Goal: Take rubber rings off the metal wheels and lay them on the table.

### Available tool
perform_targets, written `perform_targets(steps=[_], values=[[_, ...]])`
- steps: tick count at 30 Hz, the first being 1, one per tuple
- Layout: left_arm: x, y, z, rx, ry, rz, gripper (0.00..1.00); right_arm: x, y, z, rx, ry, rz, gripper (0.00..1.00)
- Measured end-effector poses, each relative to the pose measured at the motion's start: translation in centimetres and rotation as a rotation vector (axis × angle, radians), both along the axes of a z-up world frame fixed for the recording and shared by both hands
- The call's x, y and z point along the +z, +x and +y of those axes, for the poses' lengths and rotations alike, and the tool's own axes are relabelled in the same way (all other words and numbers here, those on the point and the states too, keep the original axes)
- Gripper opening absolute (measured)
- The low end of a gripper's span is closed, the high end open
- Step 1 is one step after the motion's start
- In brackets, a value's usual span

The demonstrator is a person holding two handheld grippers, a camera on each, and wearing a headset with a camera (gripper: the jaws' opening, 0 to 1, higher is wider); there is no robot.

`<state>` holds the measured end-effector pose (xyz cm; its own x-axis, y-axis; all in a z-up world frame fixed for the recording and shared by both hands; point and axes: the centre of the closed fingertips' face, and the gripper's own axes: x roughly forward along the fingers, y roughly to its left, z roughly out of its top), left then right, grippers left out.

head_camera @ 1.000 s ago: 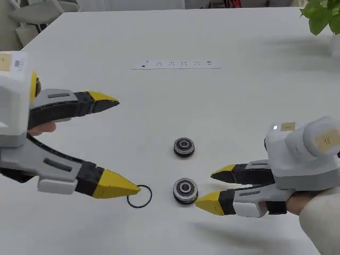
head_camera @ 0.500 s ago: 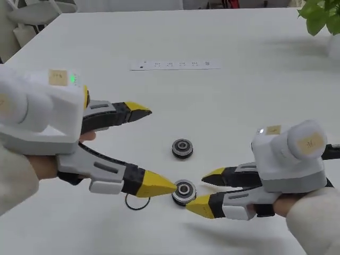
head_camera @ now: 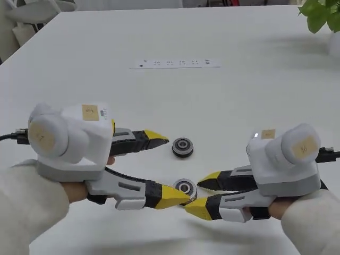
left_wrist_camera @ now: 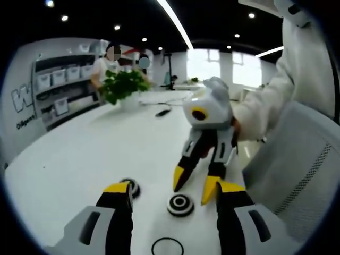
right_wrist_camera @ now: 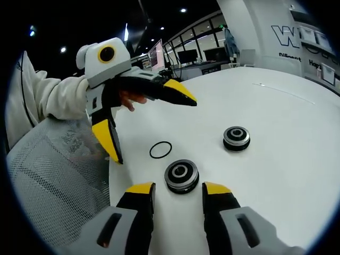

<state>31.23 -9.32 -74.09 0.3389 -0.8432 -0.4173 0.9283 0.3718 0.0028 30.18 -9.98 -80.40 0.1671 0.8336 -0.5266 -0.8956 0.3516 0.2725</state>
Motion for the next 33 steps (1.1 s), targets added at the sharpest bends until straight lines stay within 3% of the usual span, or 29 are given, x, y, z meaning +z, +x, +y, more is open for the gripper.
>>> perform_targets(steps=[8, 13, 19, 21, 25, 30, 33], values=[[-1.6, -0.3, -0.7, -0.031, 0.036, 0.006, 0.52, -0.3, -0.1, -0.1, 0.005, -0.004, -0.007, 0.28], [-2.9, -0.1, -0.8, -0.036, 0.063, 0.008, 0.38, -0.4, -0.1, 0.0, 0.013, -0.01, -0.015, 0.25], [-4.3, -0.1, -0.9, -0.038, 0.085, 0.032, 0.29, -0.5, 0.0, -0.1, 0.016, -0.017, -0.025, 0.21], [-4.3, -0.1, -0.9, -0.036, 0.071, 0.052, 0.28, -0.7, 0.2, -0.3, 0.015, -0.036, -0.032, 0.17], [-4.4, 0.0, -1.0, -0.034, 0.067, 0.053, 0.23, -0.8, 0.2, -0.3, 0.015, -0.035, -0.038, 0.14], [-5.0, -0.2, -0.9, -0.03, 0.058, 0.081, 0.15, -0.9, 0.4, -0.6, 0.002, -0.046, -0.053, 0.07], [-5.1, -0.3, -1.1, -0.035, 0.059, 0.071, 0.15, -0.9, 0.3, -0.8, -0.013, -0.025, -0.033, 0.05]])
